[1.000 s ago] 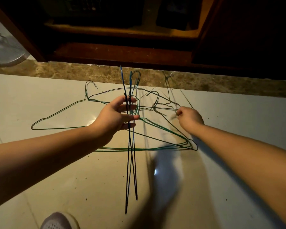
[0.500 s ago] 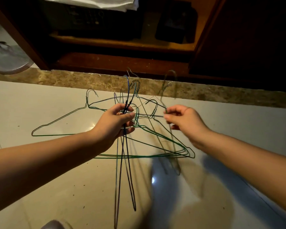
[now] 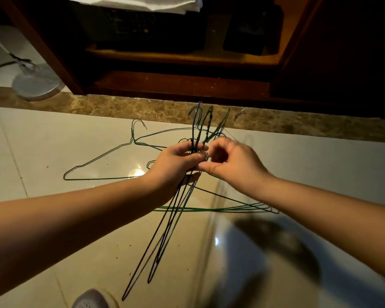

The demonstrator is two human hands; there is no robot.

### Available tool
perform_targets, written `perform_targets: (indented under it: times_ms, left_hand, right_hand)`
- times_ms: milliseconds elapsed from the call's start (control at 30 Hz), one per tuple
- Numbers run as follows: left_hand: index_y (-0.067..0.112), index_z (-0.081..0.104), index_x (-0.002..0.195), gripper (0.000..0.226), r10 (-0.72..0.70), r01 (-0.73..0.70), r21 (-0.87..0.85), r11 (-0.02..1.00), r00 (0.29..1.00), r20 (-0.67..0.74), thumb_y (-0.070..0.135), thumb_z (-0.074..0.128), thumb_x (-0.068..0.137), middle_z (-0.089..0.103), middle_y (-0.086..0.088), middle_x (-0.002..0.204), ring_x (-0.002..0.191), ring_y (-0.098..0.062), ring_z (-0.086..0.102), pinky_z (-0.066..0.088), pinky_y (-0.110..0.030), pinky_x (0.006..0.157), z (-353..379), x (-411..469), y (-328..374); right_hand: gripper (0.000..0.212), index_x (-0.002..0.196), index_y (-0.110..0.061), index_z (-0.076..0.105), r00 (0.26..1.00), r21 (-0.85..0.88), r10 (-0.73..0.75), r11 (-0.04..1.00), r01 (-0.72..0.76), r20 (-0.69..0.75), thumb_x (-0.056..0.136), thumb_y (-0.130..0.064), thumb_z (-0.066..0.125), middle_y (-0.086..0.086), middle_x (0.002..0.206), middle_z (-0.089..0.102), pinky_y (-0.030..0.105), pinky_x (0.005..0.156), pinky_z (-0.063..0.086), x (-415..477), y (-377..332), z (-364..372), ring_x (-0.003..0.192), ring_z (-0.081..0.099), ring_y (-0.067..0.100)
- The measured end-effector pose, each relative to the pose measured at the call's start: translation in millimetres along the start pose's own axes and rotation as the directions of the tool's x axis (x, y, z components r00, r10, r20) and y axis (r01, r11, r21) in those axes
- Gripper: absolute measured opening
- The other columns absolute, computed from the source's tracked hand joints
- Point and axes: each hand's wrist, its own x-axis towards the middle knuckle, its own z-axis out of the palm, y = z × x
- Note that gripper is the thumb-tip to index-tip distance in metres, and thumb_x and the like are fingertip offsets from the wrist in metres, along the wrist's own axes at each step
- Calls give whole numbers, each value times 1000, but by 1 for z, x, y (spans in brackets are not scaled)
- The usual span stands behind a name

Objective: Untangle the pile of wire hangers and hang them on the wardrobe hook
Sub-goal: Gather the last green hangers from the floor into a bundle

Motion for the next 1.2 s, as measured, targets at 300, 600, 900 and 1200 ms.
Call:
perform_targets:
  times_ms: [300, 600, 900, 1200]
  left_hand:
    - [18, 63, 85, 17, -23, 23, 64, 998, 1000, -4, 3, 56, 89, 51, 5, 65, 60, -6, 48, 46, -15, 56, -3, -4, -4]
    - [17, 56, 82, 20, 2, 34, 119, 992, 956, -295, 5, 46, 94, 48, -1, 74, 62, -9, 41, 38, -21, 59, -39, 13, -1]
    - [12, 56, 95, 19, -28, 29, -1, 1000, 961, -276, -4, 45, 92, 48, -4, 76, 68, -13, 52, 51, -23, 64, -45, 13, -2]
    - [7, 54, 103, 21, -20, 14, -43, 999, 989, -147, -7, 47, 90, 61, -14, 87, 71, -18, 60, 55, -30, 74, -27, 4, -10]
  right_hand:
    - [49, 111, -16, 61, 960, -248, -254, 928, 277, 120, 80, -49, 43, -8, 111, 55, 29, 92, 32, 29, 11, -16, 110, 41, 9]
    - [12, 88, -26, 57, 993, 79, -111, 990, 115, -50, 92, -14, 55, -7, 87, 58, 34, 91, 44, 48, 34, -50, 92, 56, 14]
    - [12, 99, -16, 59, 954, -318, -202, 940, 126, -220, 91, -25, 57, 2, 86, 62, 31, 68, 46, 31, 34, -25, 81, 58, 22]
    - [14, 85, -23, 49, 960, -31, -275, 961, 274, -49, 88, -27, 62, -4, 78, 60, 32, 64, 49, 28, -12, 41, 70, 61, 17]
